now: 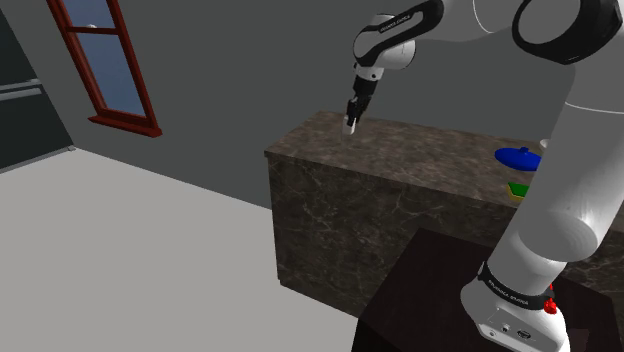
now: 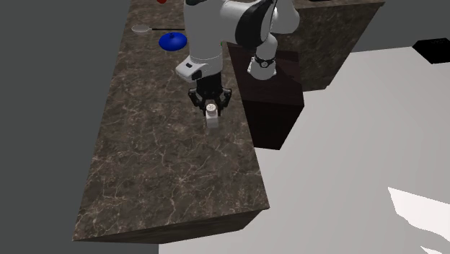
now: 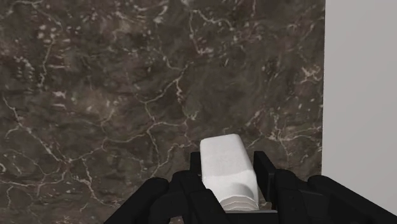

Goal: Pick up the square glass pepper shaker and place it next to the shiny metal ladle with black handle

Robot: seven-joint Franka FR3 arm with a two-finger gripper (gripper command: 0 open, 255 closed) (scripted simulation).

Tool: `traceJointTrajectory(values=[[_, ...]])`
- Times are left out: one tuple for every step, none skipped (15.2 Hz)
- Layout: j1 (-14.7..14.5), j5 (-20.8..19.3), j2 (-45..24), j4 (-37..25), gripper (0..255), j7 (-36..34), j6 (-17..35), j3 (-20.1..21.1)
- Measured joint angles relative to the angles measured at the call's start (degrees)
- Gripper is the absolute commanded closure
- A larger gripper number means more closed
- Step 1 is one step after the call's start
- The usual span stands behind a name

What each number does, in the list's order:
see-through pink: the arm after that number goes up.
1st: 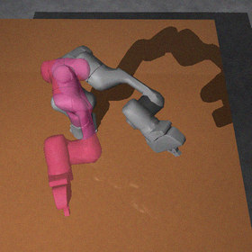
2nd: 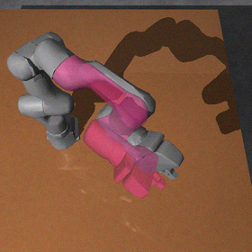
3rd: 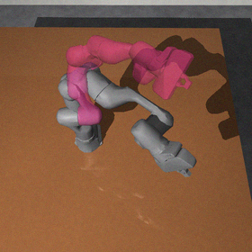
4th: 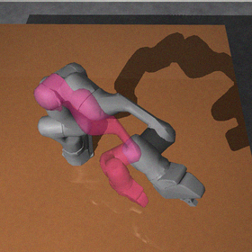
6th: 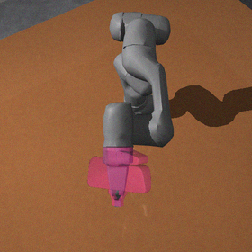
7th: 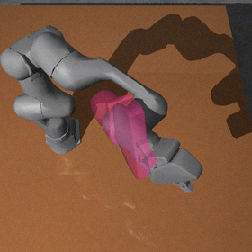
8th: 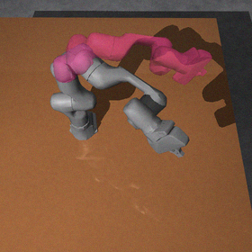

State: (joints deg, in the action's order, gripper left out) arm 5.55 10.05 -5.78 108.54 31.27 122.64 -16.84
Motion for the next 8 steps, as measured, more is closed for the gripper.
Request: traceJointTrajectory(values=[[0.02, -0.12, 0.25, -0.35, 255, -0.08, -0.58, -0.04], [0.0, -0.25, 0.37, -1.0, 255, -0.27, -1.32, -0.04], [-0.04, -0.43, 0.65, -1.52, 255, -0.49, -2.09, -0.04], [-0.07, -0.56, 0.85, -1.92, 255, -0.65, -2.67, -0.03], [-0.01, -0.67, 1.12, -2.26, 255, -0.66, -3.28, -0.1], [-0.03, -0.76, 1.14, -3.1, 255, -0.86, -4.12, -0.09], [-0.03, -0.82, 1.09, -3.98, 255, -1.01, -4.94, -0.09], [-0.05, -0.93, 1.26, -4.46, 255, -1.15, -5.58, -0.09]])
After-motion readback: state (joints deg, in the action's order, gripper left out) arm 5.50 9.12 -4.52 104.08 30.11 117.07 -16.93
